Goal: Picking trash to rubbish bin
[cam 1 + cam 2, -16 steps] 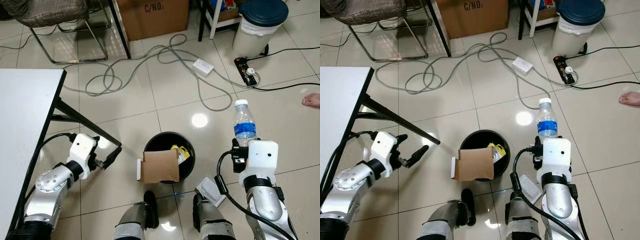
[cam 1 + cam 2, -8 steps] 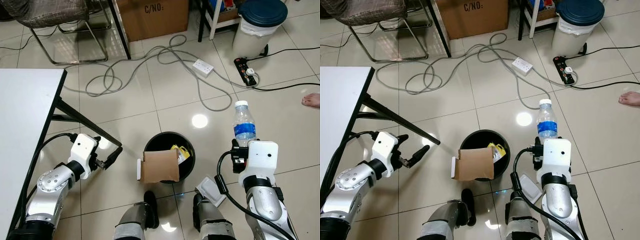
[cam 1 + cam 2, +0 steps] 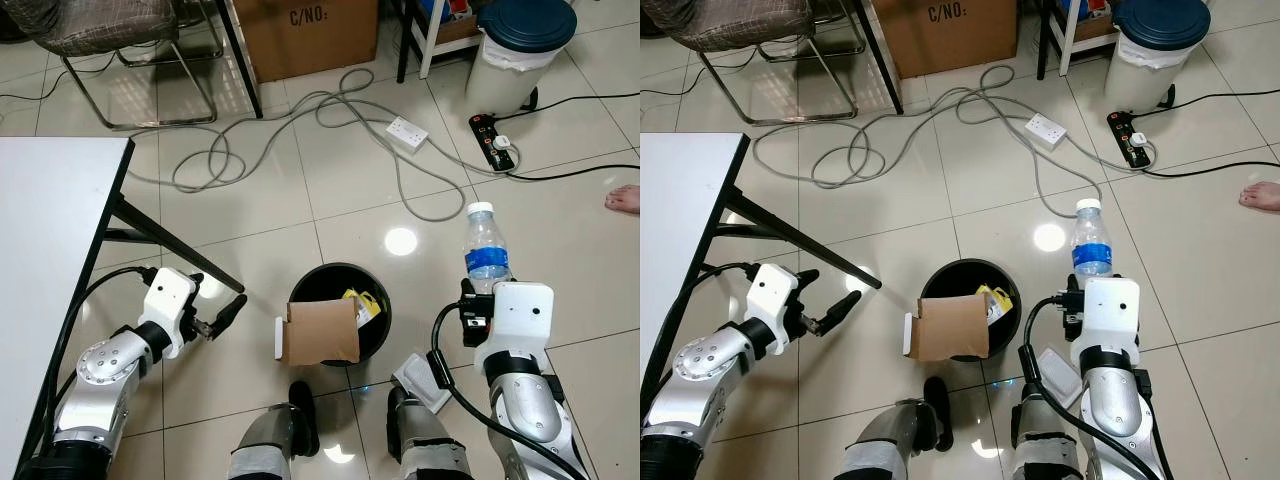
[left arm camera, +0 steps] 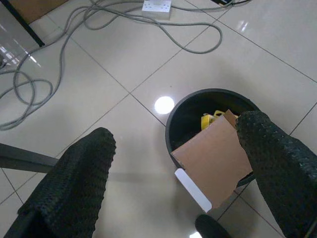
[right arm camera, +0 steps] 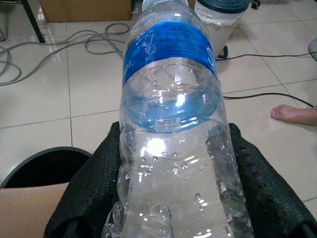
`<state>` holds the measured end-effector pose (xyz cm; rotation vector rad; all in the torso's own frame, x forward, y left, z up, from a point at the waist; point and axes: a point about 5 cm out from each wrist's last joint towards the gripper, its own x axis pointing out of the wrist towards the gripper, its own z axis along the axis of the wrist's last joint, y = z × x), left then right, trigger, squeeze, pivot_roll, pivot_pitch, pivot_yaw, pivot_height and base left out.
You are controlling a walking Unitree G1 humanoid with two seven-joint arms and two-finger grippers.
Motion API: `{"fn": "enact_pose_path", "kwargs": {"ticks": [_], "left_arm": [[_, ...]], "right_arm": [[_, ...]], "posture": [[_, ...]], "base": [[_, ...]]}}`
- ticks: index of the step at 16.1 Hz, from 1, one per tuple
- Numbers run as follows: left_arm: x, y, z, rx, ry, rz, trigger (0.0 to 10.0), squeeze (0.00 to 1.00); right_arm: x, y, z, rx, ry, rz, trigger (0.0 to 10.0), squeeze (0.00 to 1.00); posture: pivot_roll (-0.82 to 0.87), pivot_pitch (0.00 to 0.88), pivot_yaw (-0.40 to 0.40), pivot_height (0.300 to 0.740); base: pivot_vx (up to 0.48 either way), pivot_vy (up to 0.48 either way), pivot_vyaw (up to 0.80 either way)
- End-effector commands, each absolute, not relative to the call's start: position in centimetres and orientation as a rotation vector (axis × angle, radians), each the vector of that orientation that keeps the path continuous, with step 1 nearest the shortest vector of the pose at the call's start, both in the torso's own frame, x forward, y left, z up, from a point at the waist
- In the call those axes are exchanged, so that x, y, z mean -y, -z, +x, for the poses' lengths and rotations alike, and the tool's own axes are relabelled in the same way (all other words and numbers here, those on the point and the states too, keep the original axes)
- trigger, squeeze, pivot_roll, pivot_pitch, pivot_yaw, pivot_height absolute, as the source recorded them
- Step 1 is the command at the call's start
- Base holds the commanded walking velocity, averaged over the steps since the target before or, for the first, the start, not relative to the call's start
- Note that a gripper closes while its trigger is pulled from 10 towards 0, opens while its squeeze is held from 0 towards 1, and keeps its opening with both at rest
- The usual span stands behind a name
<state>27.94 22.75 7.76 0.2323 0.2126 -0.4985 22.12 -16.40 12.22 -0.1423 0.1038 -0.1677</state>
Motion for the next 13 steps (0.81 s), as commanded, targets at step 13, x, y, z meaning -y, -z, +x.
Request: {"fn": "enact_pose_path", "kwargs": {"ticks": [13], "left_arm": [[-23.02, -6.69, 27.17, -0.269, 0.504, 0.235, 10.0, 0.00]], "right_arm": [[15.71, -11.19, 21.38, -0.148, 0.152, -0.135, 10.0, 0.00]], "posture": [[-0.09, 0.405, 0.159, 0.671]], "base": [[0.000, 0.000, 0.00]]}}
